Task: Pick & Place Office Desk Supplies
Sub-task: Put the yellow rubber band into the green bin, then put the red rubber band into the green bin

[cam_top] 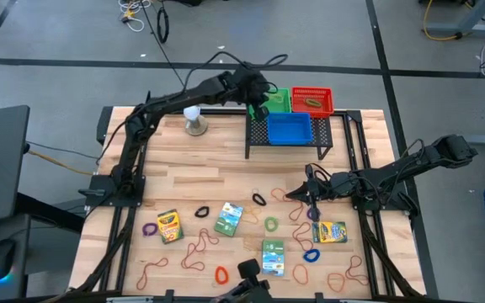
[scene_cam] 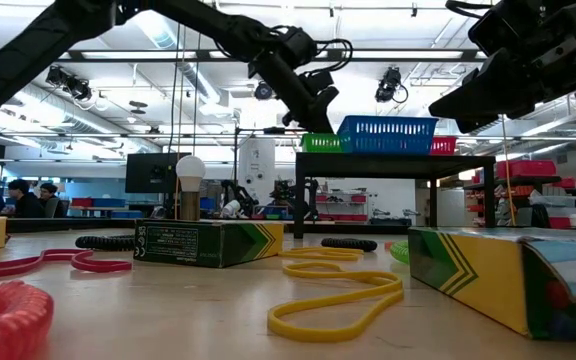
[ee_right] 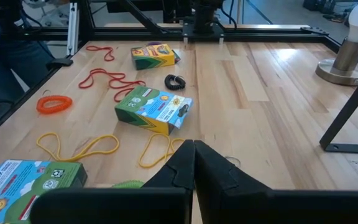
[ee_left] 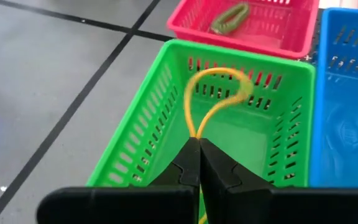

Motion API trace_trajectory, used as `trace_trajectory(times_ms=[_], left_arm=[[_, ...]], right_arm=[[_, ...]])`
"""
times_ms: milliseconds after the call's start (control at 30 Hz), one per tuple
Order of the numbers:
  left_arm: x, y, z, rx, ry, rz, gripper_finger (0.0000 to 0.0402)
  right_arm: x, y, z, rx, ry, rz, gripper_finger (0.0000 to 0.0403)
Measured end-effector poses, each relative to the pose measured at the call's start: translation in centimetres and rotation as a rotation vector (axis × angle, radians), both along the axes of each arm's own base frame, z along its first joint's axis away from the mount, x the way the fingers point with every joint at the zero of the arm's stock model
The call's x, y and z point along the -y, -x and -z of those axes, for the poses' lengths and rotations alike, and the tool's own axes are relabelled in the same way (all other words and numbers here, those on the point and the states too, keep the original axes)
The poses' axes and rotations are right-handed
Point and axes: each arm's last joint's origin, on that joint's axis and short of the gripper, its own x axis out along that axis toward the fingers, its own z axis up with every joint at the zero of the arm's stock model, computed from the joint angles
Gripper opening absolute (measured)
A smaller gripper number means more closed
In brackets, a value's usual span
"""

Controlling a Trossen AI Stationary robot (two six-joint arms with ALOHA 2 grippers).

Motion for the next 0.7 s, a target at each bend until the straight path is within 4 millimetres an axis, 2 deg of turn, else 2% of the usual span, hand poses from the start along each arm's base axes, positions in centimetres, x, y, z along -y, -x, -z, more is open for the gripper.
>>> trace_trajectory(times_ms=[167,700], left_arm=[[-0.29,0.3,0.34,-0.005,0.054,-0.013,0.0011],[-0.15,0.17,0.64,-0.022,0.053,-0.009,0.0094]], right_arm=[[-0.01,0.0,-0.01,0.001,0.0,0.0,0.0011],[-0.01,0.0,-0.01,0.001,0.0,0.0,0.0011]])
